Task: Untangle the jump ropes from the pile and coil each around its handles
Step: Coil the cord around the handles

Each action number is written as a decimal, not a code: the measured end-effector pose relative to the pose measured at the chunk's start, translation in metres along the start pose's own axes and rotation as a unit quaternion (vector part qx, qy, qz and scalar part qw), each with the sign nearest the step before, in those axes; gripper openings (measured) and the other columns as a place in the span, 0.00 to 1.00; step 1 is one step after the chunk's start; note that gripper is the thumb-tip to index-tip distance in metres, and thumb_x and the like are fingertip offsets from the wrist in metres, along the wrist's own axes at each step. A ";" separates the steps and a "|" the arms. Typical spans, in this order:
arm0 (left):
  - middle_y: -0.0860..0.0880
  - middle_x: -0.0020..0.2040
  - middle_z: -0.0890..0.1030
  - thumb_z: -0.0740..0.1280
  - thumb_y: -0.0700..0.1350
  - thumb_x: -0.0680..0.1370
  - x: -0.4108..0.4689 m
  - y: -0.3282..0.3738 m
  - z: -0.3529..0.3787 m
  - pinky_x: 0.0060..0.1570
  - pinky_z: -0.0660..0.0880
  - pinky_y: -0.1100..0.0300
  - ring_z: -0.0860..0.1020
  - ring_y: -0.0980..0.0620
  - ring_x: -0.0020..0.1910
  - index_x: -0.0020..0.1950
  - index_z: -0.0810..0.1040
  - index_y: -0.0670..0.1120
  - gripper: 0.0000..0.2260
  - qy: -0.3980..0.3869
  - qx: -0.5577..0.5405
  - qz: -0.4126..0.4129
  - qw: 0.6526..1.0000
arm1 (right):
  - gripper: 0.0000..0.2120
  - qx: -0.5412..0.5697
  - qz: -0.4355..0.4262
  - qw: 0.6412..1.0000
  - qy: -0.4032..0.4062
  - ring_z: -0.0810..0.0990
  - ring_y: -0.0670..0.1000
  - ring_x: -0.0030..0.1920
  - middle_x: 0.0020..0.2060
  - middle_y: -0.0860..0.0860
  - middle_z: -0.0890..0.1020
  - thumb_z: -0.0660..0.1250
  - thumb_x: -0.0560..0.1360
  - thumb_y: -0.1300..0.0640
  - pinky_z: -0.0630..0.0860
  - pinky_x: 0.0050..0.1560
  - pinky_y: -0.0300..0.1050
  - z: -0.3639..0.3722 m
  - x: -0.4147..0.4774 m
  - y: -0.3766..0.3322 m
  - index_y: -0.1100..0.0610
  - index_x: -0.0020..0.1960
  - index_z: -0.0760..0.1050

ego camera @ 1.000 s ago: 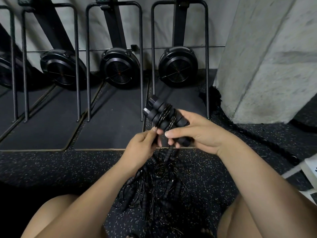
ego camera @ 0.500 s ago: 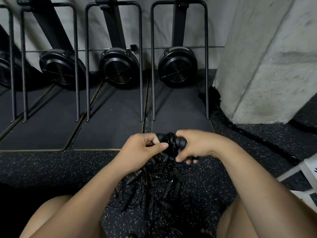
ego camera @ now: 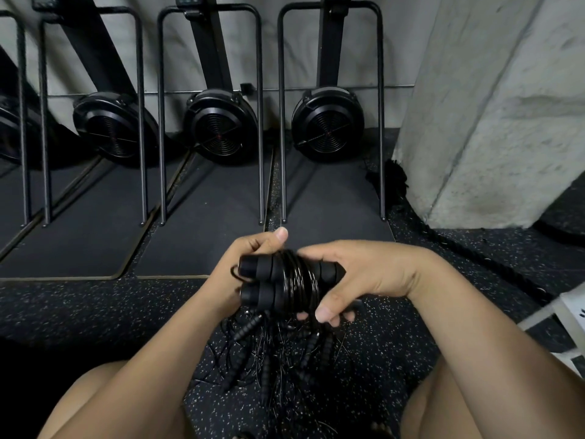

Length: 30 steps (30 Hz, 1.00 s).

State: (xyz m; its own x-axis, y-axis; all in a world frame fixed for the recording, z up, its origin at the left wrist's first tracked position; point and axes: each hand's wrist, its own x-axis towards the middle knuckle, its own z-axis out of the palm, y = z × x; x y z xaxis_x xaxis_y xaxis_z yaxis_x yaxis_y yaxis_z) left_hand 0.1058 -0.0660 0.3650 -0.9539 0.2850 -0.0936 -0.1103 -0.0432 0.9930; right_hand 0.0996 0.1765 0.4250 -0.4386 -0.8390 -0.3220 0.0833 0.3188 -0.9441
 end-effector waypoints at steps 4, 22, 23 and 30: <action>0.52 0.38 0.76 0.68 0.36 0.81 -0.001 -0.009 0.012 0.33 0.76 0.60 0.75 0.54 0.36 0.46 0.76 0.50 0.10 0.135 0.097 -0.039 0.985 | 0.28 0.065 -0.072 0.993 0.069 0.82 0.56 0.44 0.59 0.64 0.85 0.74 0.78 0.68 0.79 0.36 0.43 -0.005 0.004 0.003 0.58 0.76 0.71; 0.54 0.28 0.72 0.70 0.53 0.83 -0.008 -0.013 0.023 0.32 0.63 0.59 0.67 0.58 0.29 0.42 0.84 0.50 0.12 -0.031 0.354 0.026 0.934 | 0.25 -0.027 0.112 0.939 0.324 0.85 0.56 0.37 0.49 0.60 0.88 0.82 0.74 0.61 0.80 0.33 0.49 -0.034 0.015 0.037 0.55 0.62 0.70; 0.52 0.29 0.74 0.71 0.54 0.83 -0.008 -0.011 0.021 0.33 0.64 0.59 0.68 0.57 0.30 0.43 0.84 0.50 0.12 -0.030 0.350 0.032 0.936 | 0.25 -0.041 0.130 0.940 0.313 0.85 0.55 0.37 0.50 0.60 0.87 0.81 0.75 0.60 0.81 0.33 0.48 -0.034 0.013 0.038 0.55 0.63 0.70; 0.50 0.35 0.82 0.75 0.55 0.80 -0.007 0.002 0.006 0.38 0.72 0.55 0.75 0.58 0.34 0.43 0.84 0.50 0.10 0.028 0.300 0.071 0.951 | 0.20 -0.064 0.180 0.961 0.198 0.83 0.53 0.39 0.53 0.57 0.83 0.79 0.78 0.54 0.82 0.33 0.47 -0.028 0.011 0.037 0.50 0.63 0.72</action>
State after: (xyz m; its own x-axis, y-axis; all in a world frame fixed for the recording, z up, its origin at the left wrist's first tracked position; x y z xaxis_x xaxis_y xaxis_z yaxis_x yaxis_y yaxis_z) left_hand 0.1137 -0.0625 0.3677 -0.9627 0.2644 0.0572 0.1831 0.4812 0.8573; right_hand 0.0734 0.1915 0.3885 -0.7099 -0.4391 -0.5507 0.1932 0.6304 -0.7518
